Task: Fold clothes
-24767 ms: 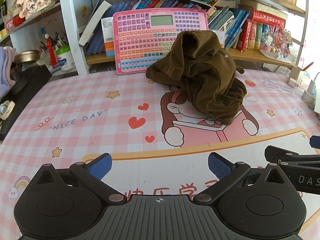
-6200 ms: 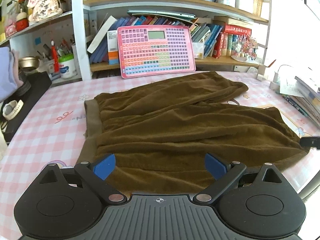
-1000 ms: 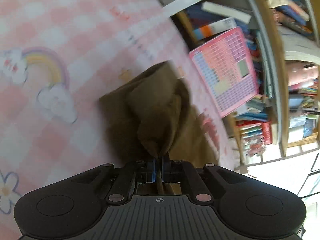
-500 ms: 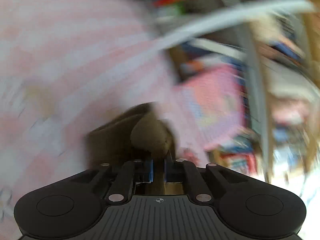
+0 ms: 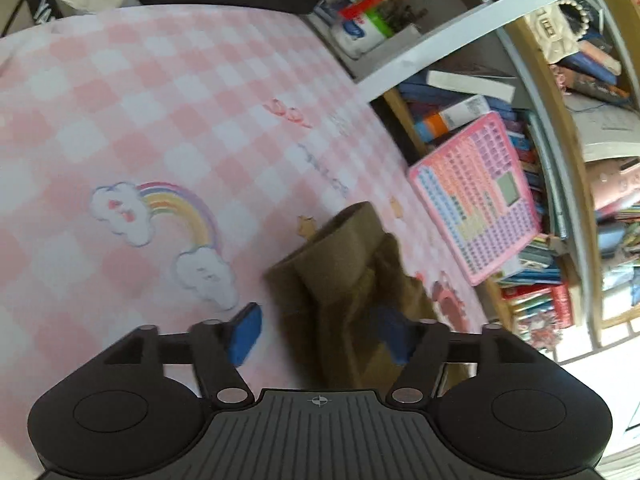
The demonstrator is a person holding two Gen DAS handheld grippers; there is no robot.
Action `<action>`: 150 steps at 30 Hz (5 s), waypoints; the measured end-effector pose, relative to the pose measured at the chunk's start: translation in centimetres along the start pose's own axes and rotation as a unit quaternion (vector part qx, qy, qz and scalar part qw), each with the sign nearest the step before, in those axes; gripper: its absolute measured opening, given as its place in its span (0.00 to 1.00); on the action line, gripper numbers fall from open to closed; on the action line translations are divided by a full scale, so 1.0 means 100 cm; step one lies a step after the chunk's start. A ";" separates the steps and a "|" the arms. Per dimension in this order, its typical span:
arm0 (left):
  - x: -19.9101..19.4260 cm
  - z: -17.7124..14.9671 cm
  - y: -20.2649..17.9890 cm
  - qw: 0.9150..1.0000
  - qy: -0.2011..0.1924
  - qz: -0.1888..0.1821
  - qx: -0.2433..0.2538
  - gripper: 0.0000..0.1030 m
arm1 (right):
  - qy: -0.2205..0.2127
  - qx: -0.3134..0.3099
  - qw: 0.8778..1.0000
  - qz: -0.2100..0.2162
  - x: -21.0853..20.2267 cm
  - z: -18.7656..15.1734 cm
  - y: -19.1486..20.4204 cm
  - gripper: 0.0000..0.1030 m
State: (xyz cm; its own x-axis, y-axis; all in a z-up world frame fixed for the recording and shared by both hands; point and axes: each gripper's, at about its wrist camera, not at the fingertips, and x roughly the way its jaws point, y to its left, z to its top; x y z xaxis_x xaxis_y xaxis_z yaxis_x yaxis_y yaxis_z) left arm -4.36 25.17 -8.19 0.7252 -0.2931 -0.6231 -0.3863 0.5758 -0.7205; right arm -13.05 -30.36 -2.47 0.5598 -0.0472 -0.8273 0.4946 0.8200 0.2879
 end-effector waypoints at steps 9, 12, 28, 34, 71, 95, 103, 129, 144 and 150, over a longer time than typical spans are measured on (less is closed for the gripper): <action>0.031 -0.001 -0.003 0.998 0.005 0.013 -0.056 0.28 | 0.008 -0.042 0.999 -0.031 0.007 -0.004 0.006 0.19; 0.031 0.002 -0.011 0.997 0.006 -0.025 -0.072 0.15 | 0.000 -0.063 0.998 -0.030 0.011 -0.004 0.012 0.16; -0.010 0.004 0.050 0.997 -0.064 0.026 -0.020 0.16 | -0.007 -0.172 0.985 0.023 0.035 -0.007 0.077 0.13; -0.011 0.001 0.049 0.997 -0.077 0.016 -0.022 0.16 | -0.013 -0.184 0.983 0.026 0.038 -0.004 0.079 0.13; -0.003 -0.004 0.062 0.995 -0.069 -0.034 -0.066 0.34 | -0.089 -0.410 0.900 0.114 0.038 -0.045 0.275 0.43; -0.004 -0.006 0.062 0.993 -0.074 -0.034 -0.089 0.35 | -0.114 -0.522 0.839 0.103 0.107 -0.093 0.394 0.49; -0.002 -0.005 0.063 0.991 -0.078 -0.040 -0.099 0.35 | -0.118 -0.537 0.827 0.118 0.071 -0.114 0.368 0.48; -0.033 -0.013 -0.051 0.977 -0.135 -0.004 0.165 0.14 | -0.039 -0.507 0.845 0.168 0.047 -0.121 0.327 0.51; -0.030 -0.098 -0.186 0.880 -0.155 0.120 0.432 0.15 | -0.014 -0.424 0.870 0.250 0.037 -0.009 0.197 0.59; 0.005 -0.150 -0.219 0.834 -0.115 0.186 0.507 0.26 | -0.001 -0.411 0.875 0.257 0.043 0.018 0.160 0.59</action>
State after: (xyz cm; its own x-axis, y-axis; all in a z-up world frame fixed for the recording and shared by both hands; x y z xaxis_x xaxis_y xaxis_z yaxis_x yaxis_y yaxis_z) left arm -4.06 0.91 2.72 0.7974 0.1362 -0.5879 -0.0131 0.9779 0.2087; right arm -1.51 -18.42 -0.58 0.5697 0.4474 -0.6894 -0.4675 0.8663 0.1759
